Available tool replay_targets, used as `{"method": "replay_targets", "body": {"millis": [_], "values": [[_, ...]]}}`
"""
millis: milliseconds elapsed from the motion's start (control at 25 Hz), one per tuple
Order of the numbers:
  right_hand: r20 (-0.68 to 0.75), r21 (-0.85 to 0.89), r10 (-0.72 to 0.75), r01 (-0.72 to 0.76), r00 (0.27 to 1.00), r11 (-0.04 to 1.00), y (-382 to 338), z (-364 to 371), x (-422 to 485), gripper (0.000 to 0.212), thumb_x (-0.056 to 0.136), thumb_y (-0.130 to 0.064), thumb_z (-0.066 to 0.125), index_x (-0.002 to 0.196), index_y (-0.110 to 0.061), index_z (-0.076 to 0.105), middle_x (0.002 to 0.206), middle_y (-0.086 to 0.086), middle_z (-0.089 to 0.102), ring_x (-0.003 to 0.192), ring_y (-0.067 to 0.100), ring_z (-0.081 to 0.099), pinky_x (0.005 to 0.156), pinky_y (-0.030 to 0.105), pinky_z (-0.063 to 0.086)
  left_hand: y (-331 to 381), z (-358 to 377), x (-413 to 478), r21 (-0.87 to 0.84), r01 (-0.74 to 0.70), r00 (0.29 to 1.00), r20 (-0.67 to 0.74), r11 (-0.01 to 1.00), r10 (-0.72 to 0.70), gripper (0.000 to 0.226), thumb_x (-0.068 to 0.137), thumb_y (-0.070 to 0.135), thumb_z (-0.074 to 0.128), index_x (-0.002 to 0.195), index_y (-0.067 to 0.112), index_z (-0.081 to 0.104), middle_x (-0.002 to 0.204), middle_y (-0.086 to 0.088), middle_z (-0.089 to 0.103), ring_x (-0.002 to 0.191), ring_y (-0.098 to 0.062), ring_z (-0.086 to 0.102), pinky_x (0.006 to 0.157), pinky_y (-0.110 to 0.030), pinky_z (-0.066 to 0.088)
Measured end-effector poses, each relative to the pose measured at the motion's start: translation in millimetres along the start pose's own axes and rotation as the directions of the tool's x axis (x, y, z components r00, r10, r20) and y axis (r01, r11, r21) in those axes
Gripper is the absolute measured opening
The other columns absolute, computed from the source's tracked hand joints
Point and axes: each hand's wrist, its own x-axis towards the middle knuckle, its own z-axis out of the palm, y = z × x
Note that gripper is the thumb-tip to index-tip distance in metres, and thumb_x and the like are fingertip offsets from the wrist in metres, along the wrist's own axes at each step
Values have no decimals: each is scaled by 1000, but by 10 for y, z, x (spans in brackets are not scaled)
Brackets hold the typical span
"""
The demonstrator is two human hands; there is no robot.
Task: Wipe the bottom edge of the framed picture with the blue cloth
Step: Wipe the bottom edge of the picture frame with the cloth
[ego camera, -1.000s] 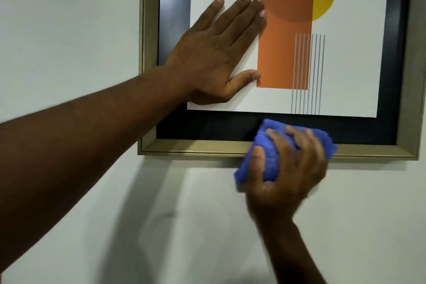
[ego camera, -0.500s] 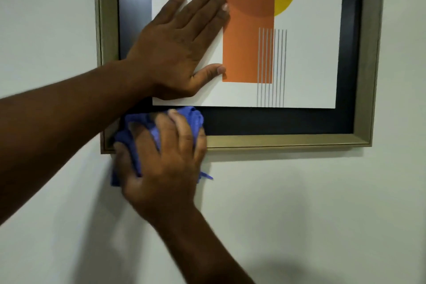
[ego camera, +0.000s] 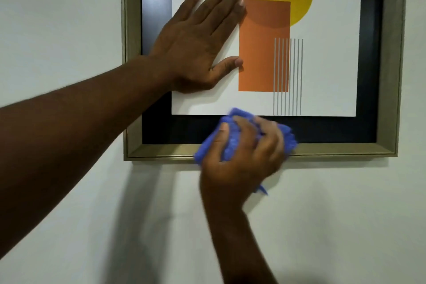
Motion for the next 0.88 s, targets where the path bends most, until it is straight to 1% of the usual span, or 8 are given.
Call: {"method": "replay_targets", "body": {"millis": [80,160,240,360,520,640,760,880], "values": [[143,-34,-146,153,979,988,-407,131,-320,18,89,-27,64,106,-23,68,123,11,65,127,32,50,107,57,40,-6,12,-6,10,-2,1000,1,1000,2,85,95,65,14,157,9,3,168,-14,4,156,-28,3,127,-51,6],[248,-79,-230,256,941,963,-637,190,-507,20,93,-34,52,111,-31,61,127,5,63,131,27,45,110,51,35,-9,-4,-7,3,-8,1000,9,1000,8,85,95,66,13,157,8,2,168,-15,4,156,-29,3,127,-52,6],[317,-84,-309,351,897,933,-601,189,-517,25,96,-40,43,117,-33,57,131,4,59,134,26,42,112,49,28,-13,-20,-8,-8,-10,1000,19,1000,10,85,95,65,13,157,9,2,168,-15,4,156,-29,3,126,-52,6],[349,-54,-429,475,833,878,-184,-2,-280,32,98,-45,44,121,-31,60,134,8,59,134,29,45,109,51,32,19,-39,-61,-27,38,997,61,999,-37,85,95,64,13,157,7,2,168,-16,4,155,-30,3,125,-53,6],[369,-89,-327,384,870,919,584,-423,336,39,95,-43,45,128,-25,59,137,13,57,134,32,44,110,60,37,235,-79,-188,-104,215,969,145,971,-199,83,94,56,20,156,4,0,167,-17,1,155,-31,0,125,-54,4],[476,55,-255,261,842,964,906,-759,773,43,89,-32,39,124,-20,62,137,12,53,135,29,41,110,59,36,664,-111,-318,-179,327,935,204,928,-290,87,92,55,28,156,5,1,167,-18,-1,155,-32,-1,124,-54,4],[558,256,-245,116,793,960,1006,-949,999,46,76,-18,42,115,-15,65,135,9,51,131,21,42,113,50,38,1350,-129,-489,-298,421,899,262,857,-351,88,91,62,23,157,8,1,168,-15,-5,155,-30,-6,124,-53,-2],[608,254,-213,66,765,965,1074,-1080,1090,56,75,-9,55,131,-17,54,151,8,37,140,18,34,115,27,34,2004,-198,-563,-343,591,803,334,730,-494,87,93,62,19,157,8,-1,167,-13,-7,155,-27,-9,124,-49,-6]]}}
